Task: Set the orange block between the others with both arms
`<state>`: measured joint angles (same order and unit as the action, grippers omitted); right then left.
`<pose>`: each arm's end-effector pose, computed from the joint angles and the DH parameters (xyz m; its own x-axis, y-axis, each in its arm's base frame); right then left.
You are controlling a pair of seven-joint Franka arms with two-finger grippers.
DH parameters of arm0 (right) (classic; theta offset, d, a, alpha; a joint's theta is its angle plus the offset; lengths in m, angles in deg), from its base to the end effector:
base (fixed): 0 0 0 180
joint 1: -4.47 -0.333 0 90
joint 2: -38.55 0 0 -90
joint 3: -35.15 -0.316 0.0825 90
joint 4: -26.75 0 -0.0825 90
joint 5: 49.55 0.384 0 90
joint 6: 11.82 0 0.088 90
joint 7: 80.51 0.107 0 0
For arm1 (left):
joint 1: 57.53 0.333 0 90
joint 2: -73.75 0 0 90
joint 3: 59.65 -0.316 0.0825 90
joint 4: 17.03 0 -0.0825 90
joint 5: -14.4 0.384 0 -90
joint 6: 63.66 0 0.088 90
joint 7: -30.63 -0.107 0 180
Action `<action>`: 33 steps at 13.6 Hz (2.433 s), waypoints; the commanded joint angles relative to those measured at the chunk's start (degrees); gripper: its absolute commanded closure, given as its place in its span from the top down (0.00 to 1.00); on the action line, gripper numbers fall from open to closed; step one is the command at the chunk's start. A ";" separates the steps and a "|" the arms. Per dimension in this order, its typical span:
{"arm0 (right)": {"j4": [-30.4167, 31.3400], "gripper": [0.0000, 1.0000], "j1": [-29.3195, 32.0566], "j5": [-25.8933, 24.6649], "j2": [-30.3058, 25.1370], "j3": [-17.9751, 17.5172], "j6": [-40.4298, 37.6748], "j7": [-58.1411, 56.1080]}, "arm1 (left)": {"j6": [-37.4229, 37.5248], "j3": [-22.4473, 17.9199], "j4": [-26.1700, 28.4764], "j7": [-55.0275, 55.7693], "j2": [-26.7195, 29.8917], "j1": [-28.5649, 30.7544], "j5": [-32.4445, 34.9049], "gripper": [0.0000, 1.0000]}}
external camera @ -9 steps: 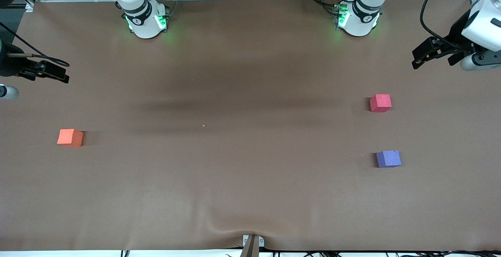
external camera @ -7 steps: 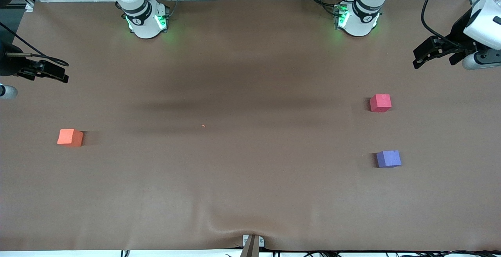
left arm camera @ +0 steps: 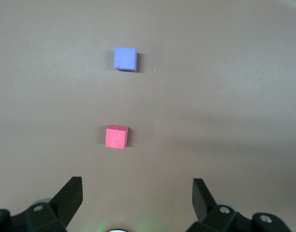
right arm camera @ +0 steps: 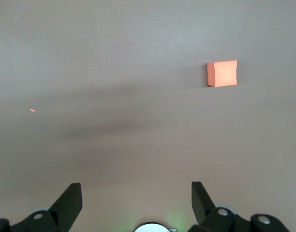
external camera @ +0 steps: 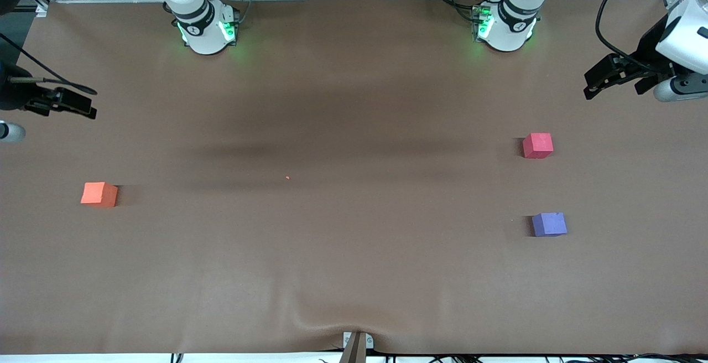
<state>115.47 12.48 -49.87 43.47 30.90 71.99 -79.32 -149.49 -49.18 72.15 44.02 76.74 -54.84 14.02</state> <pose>0.5648 -0.0395 0.5784 0.9817 -0.0851 -0.1705 -0.0859 -0.9963 0.0028 0.5258 -0.0755 0.6527 0.9952 0.0976 -0.0063 0.0976 -0.9952 -0.0044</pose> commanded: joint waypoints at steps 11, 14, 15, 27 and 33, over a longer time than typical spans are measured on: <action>0.75 1.00 14.49 -6.10 29.79 -0.23 33.69 -27.90 | 0.75 0.96 0.73 -0.21 -0.44 0.39 -0.94 1.00; 0.93 1.00 17.21 -5.84 32.25 -0.32 34.22 -29.57 | 0.49 0.96 0.64 -0.21 -0.53 0.30 -0.86 1.00; 1.02 1.00 17.57 -5.75 32.87 -0.32 34.49 -30.36 | 0.49 0.96 0.73 -0.21 -0.53 0.30 -0.86 1.00; 1.72 0.77 18.80 -5.22 37.00 -0.41 35.19 -27.47 | 2.07 0.61 0.64 -0.20 -0.18 0.39 -0.86 1.00; 1.02 0.00 18.10 -5.31 36.39 -0.67 34.49 -32.72 | 2.95 0.79 0.47 -0.12 -0.09 0.39 -1.03 1.00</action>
<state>117.39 30.02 -54.52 80.13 31.28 107.08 -109.00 -147.52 -48.58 72.85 44.02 75.95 -54.71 14.00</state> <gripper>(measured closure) 0.432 0.000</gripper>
